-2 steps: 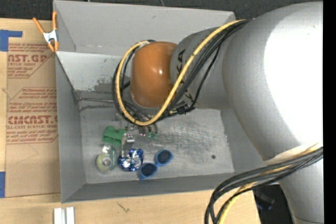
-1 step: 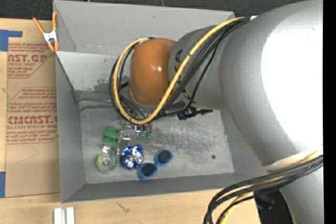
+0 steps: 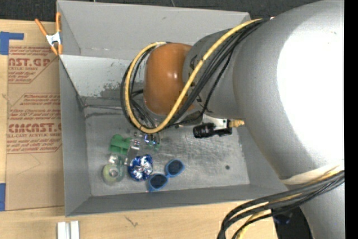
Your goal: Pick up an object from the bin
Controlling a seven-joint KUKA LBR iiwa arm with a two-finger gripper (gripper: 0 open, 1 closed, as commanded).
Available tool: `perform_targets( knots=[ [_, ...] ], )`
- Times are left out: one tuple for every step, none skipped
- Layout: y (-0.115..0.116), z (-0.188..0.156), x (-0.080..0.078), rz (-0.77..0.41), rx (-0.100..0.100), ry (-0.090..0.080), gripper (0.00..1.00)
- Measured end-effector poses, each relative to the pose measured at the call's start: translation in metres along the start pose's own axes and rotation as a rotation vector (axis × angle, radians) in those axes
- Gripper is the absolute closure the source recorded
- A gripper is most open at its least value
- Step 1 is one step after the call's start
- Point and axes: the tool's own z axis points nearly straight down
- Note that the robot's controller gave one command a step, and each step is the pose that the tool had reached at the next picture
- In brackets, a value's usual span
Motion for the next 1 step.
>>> perform_targets(
  knots=[
    [0.0017,0.0271,0.0068,0.126,-0.002,0.002,0.0]
  ],
)
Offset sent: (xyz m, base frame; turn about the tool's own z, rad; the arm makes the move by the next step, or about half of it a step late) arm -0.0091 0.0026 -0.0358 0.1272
